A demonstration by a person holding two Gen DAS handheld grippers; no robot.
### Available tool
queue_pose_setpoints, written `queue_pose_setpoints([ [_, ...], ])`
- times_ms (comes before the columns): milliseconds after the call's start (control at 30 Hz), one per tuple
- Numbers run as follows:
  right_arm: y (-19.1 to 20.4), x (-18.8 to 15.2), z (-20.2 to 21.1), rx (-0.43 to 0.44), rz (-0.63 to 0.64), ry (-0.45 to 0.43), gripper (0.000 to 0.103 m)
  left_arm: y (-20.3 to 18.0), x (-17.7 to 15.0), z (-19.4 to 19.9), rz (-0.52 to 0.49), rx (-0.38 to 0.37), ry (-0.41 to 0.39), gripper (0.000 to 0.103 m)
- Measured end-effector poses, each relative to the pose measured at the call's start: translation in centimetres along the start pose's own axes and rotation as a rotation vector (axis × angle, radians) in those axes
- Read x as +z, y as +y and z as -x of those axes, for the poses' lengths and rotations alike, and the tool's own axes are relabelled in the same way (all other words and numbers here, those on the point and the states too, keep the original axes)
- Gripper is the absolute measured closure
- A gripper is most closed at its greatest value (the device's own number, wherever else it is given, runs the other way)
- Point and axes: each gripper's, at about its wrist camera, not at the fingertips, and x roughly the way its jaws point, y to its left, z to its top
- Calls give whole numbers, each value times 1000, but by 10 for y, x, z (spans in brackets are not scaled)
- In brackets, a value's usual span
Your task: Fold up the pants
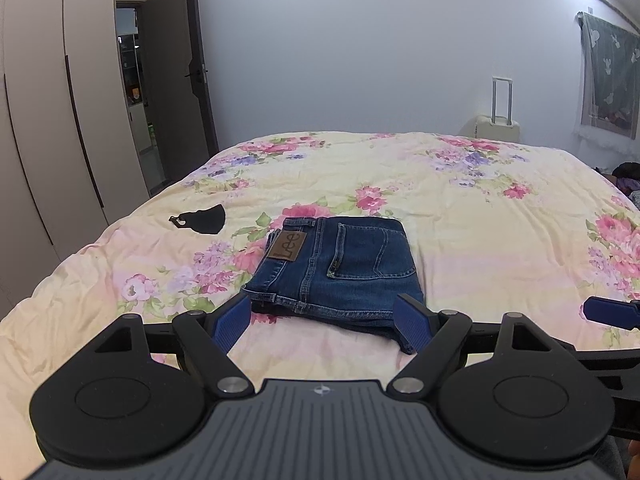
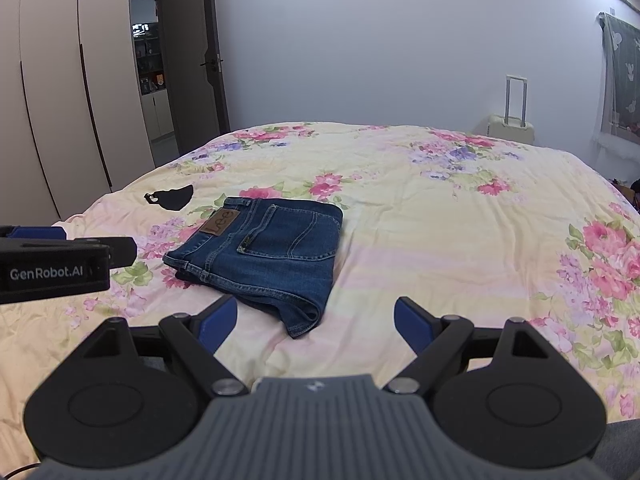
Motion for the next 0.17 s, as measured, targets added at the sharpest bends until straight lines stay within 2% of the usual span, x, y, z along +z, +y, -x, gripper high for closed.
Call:
queue_pose_setpoints([
  [167,0,-1,3,1,-1,-5,21,0,0,2,3,-6,-3,8],
])
